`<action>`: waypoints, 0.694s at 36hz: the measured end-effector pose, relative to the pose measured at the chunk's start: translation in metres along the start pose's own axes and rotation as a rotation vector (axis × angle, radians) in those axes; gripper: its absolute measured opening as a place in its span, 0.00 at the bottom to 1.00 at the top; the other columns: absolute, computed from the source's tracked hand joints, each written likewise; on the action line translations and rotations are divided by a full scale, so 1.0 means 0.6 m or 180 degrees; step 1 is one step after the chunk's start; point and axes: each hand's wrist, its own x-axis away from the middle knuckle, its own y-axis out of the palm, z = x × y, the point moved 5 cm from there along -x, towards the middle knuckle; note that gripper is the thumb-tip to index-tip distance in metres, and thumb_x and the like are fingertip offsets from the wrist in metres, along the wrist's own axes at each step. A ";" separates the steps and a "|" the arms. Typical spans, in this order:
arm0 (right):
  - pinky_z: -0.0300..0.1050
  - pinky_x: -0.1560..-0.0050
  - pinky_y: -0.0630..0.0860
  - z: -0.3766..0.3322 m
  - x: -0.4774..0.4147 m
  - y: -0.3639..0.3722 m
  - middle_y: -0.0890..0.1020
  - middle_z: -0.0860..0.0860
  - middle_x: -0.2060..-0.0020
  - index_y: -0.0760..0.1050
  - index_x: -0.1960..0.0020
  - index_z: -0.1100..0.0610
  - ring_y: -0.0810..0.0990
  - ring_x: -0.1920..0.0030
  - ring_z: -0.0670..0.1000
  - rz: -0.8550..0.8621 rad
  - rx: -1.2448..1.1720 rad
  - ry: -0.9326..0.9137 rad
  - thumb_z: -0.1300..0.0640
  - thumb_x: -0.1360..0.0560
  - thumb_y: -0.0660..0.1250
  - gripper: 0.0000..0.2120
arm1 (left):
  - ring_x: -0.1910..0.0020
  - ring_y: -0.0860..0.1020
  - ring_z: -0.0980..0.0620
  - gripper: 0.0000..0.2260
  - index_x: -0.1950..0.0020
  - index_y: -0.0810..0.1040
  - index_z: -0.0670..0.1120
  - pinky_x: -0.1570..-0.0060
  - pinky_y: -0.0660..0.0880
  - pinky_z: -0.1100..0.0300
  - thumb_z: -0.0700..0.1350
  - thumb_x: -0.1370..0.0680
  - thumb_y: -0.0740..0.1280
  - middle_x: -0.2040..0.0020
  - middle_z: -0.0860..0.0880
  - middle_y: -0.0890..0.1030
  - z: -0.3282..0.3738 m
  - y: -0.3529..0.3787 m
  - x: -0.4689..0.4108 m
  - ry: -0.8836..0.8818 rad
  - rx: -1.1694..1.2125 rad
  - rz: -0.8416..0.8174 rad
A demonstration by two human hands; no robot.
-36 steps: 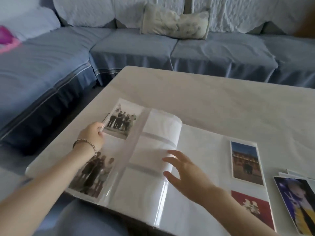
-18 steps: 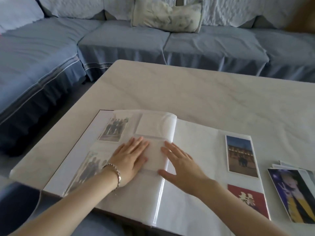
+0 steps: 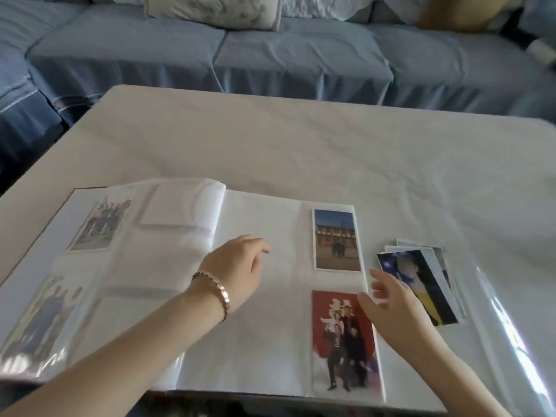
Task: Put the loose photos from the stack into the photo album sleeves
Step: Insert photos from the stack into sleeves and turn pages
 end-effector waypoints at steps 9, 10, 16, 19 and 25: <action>0.25 0.73 0.69 0.020 0.014 -0.007 0.78 0.40 0.70 0.75 0.55 0.50 0.78 0.68 0.33 -0.0222 -0.0950 0.0109 0.56 0.24 0.65 0.02 | 0.56 0.74 0.61 0.10 0.42 0.76 0.49 0.55 0.69 0.70 0.44 0.22 0.62 0.49 0.55 0.78 0.076 0.082 -0.026 -0.0317 0.0804 -0.0653; 0.24 0.73 0.70 0.016 0.017 -0.011 0.78 0.41 0.72 0.74 0.59 0.47 0.77 0.67 0.31 -0.0165 -0.1129 0.0049 0.57 0.24 0.65 0.07 | 0.56 0.73 0.62 0.10 0.41 0.75 0.50 0.56 0.68 0.70 0.46 0.22 0.63 0.50 0.56 0.77 0.081 0.088 -0.028 -0.0366 0.0852 -0.0715; 0.31 0.62 0.77 -0.037 0.038 -0.032 0.82 0.43 0.67 0.73 0.48 0.42 0.81 0.61 0.39 0.0051 -0.1616 -0.0532 0.61 0.27 0.68 0.14 | 0.49 0.77 0.57 0.19 0.42 0.75 0.51 0.48 0.75 0.60 0.61 0.28 0.66 0.48 0.55 0.79 0.108 0.093 -0.039 -0.0839 0.1520 -0.0882; 0.32 0.56 0.78 -0.074 0.053 -0.029 0.81 0.45 0.62 0.72 0.50 0.36 0.80 0.60 0.42 -0.0038 -0.1502 -0.1040 0.59 0.29 0.69 0.18 | 0.53 0.80 0.56 0.17 0.51 0.77 0.53 0.53 0.80 0.54 0.62 0.32 0.70 0.54 0.55 0.81 0.116 0.080 -0.044 -0.1056 0.1948 -0.0756; 0.27 0.58 0.74 -0.095 0.059 -0.012 0.78 0.39 0.55 0.70 0.49 0.32 0.79 0.56 0.38 -0.0094 -0.1536 -0.1232 0.42 0.33 0.64 0.13 | 0.63 0.83 0.56 0.16 0.52 0.80 0.46 0.68 0.79 0.59 0.53 0.33 0.76 0.59 0.51 0.83 0.103 0.070 -0.045 -0.1486 0.2682 -0.0792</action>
